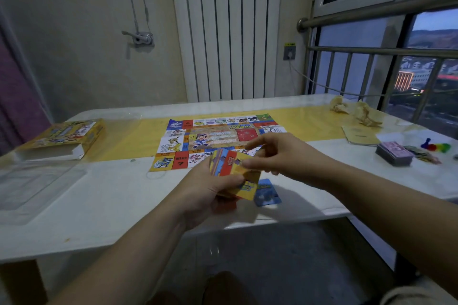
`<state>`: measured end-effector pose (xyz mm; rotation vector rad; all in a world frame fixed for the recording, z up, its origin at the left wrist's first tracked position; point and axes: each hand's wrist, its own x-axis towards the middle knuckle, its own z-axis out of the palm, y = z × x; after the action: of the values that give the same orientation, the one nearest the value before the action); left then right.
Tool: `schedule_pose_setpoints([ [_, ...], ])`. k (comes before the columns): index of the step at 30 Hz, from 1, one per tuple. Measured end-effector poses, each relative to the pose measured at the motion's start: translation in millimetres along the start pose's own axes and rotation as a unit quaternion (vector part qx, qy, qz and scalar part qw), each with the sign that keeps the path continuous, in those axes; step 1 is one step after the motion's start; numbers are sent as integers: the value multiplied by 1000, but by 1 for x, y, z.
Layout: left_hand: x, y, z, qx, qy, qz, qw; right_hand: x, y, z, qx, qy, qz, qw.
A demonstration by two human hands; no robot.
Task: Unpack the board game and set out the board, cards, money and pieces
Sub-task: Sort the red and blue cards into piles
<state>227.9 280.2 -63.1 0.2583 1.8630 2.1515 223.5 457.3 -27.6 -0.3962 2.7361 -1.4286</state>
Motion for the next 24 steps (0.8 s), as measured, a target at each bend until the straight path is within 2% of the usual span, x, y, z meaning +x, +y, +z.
schedule_pose_setpoints([
  [2, -1, 0, 3, -7, -4, -10, 1000, 1, -3, 1, -27, -11, 5, 1000],
  [5, -1, 0, 6, -65, -5, -44, 997, -1, -1, -5, 2, -1, 34, 999],
  [9, 1, -1, 10, -99, 21, -47, 994, -11, 5, -22, 113, -19, 57, 992],
  [13, 8, 2, 7, -151, 61, -26, 986, -23, 14, -37, 217, 3, 120, 969],
  [16, 11, 2, 4, -177, 98, -25, 979, -22, 30, -33, 126, 43, 140, 981],
  [19, 11, 2, 0, -189, 116, -32, 975, -19, 47, -26, -53, 60, 133, 988],
  [21, 10, 3, -3, -191, 124, -38, 973, -19, 52, -22, -178, 43, 127, 975],
  [24, 10, 5, -6, -188, 128, -43, 973, -18, 54, -22, -309, 10, 147, 940],
])
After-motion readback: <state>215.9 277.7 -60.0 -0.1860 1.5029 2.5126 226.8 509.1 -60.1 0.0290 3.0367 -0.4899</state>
